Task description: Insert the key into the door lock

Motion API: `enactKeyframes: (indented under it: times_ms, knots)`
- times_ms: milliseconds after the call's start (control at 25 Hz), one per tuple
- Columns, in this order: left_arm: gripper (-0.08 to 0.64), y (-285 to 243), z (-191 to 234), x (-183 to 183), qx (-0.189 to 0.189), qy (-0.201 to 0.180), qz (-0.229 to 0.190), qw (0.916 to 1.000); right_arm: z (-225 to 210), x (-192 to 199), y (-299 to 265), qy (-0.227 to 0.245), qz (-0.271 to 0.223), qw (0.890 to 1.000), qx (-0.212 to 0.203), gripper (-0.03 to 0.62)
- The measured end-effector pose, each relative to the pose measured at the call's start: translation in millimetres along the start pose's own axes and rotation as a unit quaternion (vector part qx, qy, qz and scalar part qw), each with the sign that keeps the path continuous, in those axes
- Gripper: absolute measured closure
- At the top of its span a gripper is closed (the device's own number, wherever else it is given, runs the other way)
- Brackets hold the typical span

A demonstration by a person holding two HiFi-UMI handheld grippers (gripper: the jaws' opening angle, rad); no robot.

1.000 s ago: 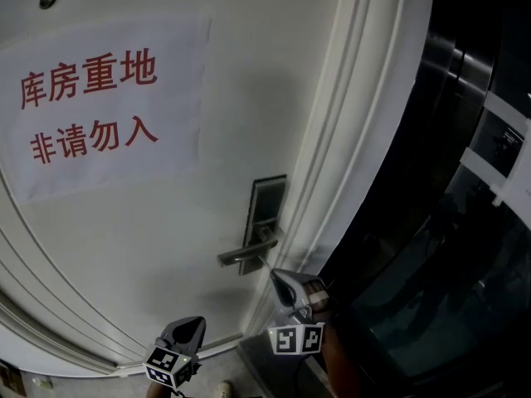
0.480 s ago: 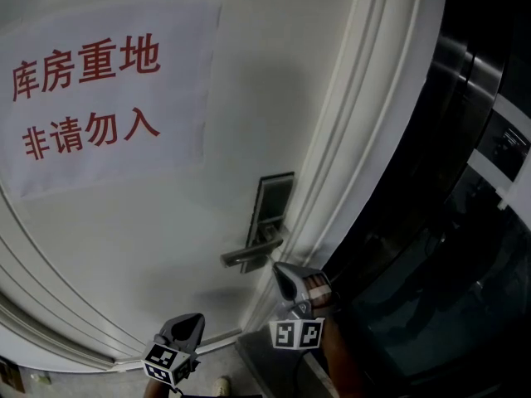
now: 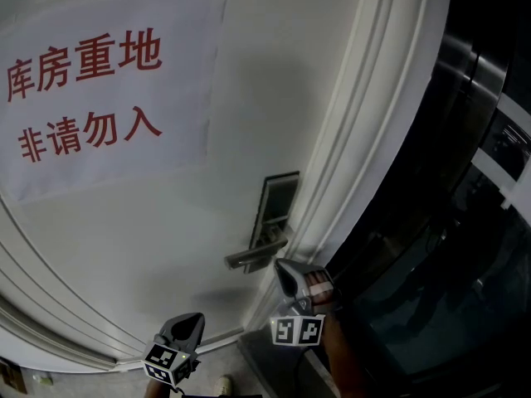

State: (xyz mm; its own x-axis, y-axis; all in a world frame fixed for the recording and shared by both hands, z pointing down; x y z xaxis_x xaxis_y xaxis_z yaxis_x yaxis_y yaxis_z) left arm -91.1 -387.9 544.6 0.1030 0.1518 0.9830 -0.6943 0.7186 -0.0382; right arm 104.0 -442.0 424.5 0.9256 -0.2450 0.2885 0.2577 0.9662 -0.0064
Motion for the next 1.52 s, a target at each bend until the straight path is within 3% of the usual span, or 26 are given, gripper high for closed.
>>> enactKeyframes:
  times_ms: [720,1240,1520]
  knots:
    - [0.557,-1,8,1,0.000,0.006,0.001,1.0000,0,-3,-2,0.053,0.022,0.998,0.001,0.583]
    - [0.557,-1,2,1,0.001,0.008,-0.002,1.0000,4,-7,-12,0.129,0.052,0.990,0.007,0.583]
    - [0.557,12,11,1,-0.018,0.009,-0.003,0.9998,3,-8,-28,0.119,0.060,0.991,0.002,0.583]
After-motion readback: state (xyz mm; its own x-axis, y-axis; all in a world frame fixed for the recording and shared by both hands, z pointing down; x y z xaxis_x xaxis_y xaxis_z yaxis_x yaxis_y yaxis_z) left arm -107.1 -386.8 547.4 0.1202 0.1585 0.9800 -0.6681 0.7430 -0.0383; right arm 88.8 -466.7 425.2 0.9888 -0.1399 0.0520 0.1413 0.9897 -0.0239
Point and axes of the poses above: the fingertips, and each gripper's own axes: y backward along the fingers, z to its left, x out of its underside, the point moved 4 cm from there along y, backward along the fingers, and after that the axes turned 4 degrees about -z, right-handed, at the moved point
